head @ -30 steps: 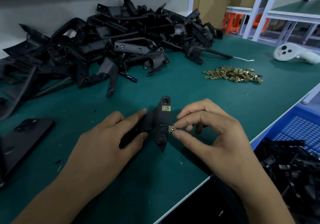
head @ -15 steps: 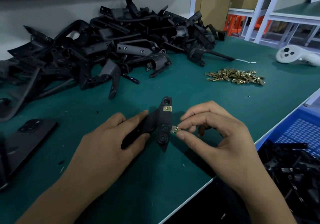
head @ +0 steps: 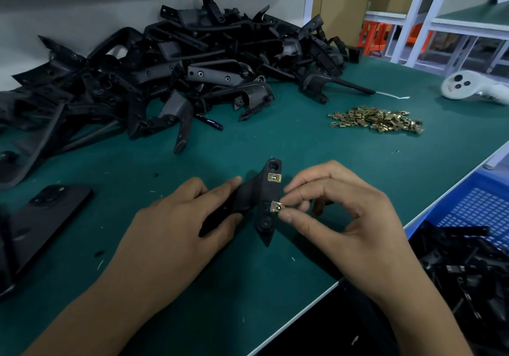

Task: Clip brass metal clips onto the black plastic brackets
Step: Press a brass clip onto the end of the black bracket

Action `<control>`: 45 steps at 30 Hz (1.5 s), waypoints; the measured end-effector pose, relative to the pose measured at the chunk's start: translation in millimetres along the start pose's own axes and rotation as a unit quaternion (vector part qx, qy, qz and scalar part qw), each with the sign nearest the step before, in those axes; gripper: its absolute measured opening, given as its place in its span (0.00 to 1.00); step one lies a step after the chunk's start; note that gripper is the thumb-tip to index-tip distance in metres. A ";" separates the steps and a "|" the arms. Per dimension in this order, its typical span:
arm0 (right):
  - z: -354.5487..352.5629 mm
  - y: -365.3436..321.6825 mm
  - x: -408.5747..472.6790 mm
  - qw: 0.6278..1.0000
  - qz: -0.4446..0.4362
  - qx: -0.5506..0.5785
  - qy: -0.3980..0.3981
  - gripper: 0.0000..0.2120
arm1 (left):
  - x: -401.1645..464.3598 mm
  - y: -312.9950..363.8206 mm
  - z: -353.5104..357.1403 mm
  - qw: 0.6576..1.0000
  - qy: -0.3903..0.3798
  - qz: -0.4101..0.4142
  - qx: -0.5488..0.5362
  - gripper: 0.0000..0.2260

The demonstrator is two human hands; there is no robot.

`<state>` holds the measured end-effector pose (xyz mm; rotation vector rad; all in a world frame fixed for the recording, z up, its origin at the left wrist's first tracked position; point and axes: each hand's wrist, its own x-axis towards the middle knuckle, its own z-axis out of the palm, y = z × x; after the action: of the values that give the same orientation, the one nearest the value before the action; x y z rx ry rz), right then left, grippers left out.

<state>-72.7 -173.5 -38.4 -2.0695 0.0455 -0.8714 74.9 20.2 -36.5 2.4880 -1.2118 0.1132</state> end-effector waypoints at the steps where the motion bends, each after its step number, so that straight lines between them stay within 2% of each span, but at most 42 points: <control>1: -0.2 0.1 -0.2 1.000 -0.001 0.001 0.001 0.03 | 0.0 -0.4 0.2 1.000 0.003 0.000 -0.001 0.27; 4: -1.0 0.4 -0.6 1.000 0.003 0.004 0.007 0.03 | 0.5 -2.7 1.7 1.000 0.014 0.000 -0.014 0.25; 10: -2.3 1.5 -1.6 1.000 0.006 0.024 0.010 0.03 | 0.5 -5.5 1.0 0.999 0.014 0.001 -0.035 0.28; 24: -1.5 2.6 -1.9 1.000 0.006 0.026 0.004 0.03 | 0.0 -3.7 1.9 1.000 0.010 0.011 -0.012 0.26; 36: -1.0 2.1 -3.1 0.997 -0.029 0.052 0.039 0.05 | -0.4 -3.1 4.8 0.998 0.003 0.032 -0.062 0.25; 45: -4.0 0.9 -3.7 0.997 -0.039 0.054 0.030 0.06 | -0.9 -1.7 3.4 0.990 -0.009 0.035 -0.133 0.25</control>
<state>-77.6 -175.7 -39.7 -1.9552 -0.0488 -0.9628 75.4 20.5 -40.4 2.2211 -1.2350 -0.0503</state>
